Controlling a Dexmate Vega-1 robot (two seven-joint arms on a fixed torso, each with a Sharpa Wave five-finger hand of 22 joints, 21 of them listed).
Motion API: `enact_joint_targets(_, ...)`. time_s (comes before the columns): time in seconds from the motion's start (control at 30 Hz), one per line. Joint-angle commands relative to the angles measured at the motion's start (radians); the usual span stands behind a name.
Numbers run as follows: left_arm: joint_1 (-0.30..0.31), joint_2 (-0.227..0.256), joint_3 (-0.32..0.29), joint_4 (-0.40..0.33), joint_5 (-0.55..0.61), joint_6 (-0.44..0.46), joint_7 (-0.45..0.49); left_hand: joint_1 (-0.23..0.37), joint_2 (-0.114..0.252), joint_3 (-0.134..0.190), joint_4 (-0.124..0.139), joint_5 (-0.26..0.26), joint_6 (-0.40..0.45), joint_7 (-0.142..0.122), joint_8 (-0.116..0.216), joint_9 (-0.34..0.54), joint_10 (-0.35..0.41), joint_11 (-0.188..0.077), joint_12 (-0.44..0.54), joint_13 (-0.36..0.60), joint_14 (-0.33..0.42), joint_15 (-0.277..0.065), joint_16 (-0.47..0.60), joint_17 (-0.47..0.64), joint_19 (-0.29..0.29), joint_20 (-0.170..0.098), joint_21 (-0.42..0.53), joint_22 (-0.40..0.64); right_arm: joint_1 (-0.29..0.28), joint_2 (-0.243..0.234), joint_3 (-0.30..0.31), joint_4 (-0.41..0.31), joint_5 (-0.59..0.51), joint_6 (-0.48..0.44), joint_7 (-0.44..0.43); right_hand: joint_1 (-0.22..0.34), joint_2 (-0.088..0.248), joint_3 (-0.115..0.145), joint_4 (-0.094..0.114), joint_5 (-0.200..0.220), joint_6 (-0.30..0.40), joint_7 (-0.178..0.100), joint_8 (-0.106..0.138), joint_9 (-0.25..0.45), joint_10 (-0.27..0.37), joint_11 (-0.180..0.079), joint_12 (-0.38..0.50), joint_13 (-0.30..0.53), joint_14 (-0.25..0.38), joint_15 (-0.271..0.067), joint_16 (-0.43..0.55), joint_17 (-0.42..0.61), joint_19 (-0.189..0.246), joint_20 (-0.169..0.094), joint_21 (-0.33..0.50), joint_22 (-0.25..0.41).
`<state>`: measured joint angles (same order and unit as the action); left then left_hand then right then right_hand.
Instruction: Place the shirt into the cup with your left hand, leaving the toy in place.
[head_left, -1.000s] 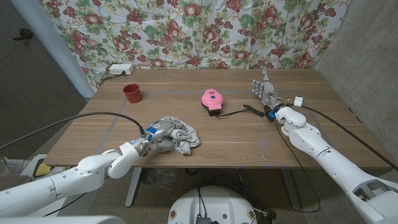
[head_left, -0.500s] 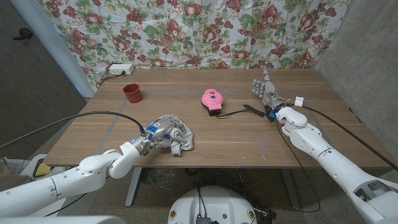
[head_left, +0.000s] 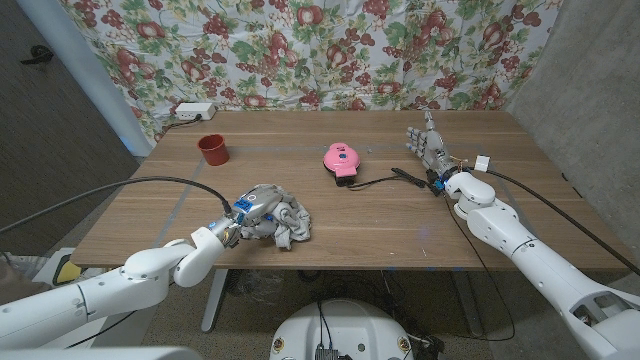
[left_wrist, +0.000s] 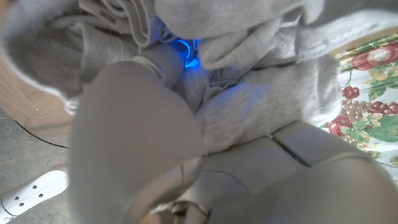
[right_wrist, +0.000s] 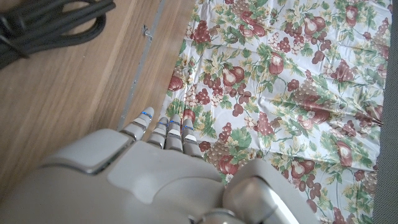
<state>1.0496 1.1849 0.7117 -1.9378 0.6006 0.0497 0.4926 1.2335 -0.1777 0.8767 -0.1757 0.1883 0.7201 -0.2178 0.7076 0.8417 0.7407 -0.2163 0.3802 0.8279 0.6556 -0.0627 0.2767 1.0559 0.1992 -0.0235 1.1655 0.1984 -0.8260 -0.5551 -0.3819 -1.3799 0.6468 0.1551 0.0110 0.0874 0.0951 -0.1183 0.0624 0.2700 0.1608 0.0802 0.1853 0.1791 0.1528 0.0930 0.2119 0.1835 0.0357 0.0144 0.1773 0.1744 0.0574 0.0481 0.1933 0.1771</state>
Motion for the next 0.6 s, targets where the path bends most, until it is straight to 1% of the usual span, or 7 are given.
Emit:
enact_joint_targets(0.03,0.015,0.026,-0.034,-0.044,0.003,0.032,0.048,0.06,0.044,-0.003,-0.002,0.009,0.017,0.002,0.007,0.004,0.018,-0.002,0.005,0.003,0.13,-0.172,0.012,0.009,0.028,-0.105,-0.003,0.003,-0.009,0.001,0.004,-0.003,0.003,0.007,-0.005,-0.008,-0.004,0.002,0.001,-0.002,0.007,0.0,0.005,0.005,0.007,-0.002,0.002,0.003,-0.001,-0.001,0.006,0.004,-0.005,0.006,0.003,0.003)
enact_joint_targets(0.23,0.018,0.036,-0.05,-0.059,-0.001,0.04,0.062,0.065,0.043,-0.004,-0.001,0.009,0.022,0.002,0.005,0.001,0.024,-0.002,0.005,0.003,0.135,-0.172,0.011,0.008,0.033,-0.099,-0.009,0.006,-0.008,0.005,0.003,0.002,0.003,0.01,-0.007,-0.008,-0.004,0.003,0.001,-0.002,0.007,0.001,0.005,0.005,0.007,-0.002,0.002,0.003,-0.002,-0.001,0.005,0.004,-0.005,0.006,0.003,0.003)
enact_joint_targets(0.37,0.02,0.041,-0.055,-0.058,-0.01,0.036,0.068,0.068,0.045,-0.009,0.0,0.008,0.026,0.002,0.006,0.004,0.027,-0.002,0.005,0.003,0.139,-0.172,0.01,0.005,0.034,-0.101,-0.011,0.006,-0.008,0.008,0.002,0.004,0.004,0.01,-0.006,-0.008,-0.004,0.003,0.001,-0.002,0.007,0.001,0.005,0.005,0.007,-0.001,0.002,0.003,-0.001,0.0,0.006,0.004,-0.005,0.006,0.003,0.003)
enact_joint_targets(0.6,0.041,0.063,-0.081,-0.081,-0.034,0.067,0.085,0.073,0.047,-0.016,0.001,0.009,0.034,0.002,0.009,0.008,0.031,-0.002,0.004,0.006,0.145,-0.172,0.011,0.004,0.04,-0.101,-0.016,0.005,-0.009,0.013,0.002,0.008,0.003,0.017,-0.01,-0.008,-0.004,0.003,0.001,-0.002,0.007,0.001,0.005,0.005,0.006,-0.002,0.002,0.003,-0.001,0.001,0.005,0.004,-0.005,0.006,0.003,0.003)
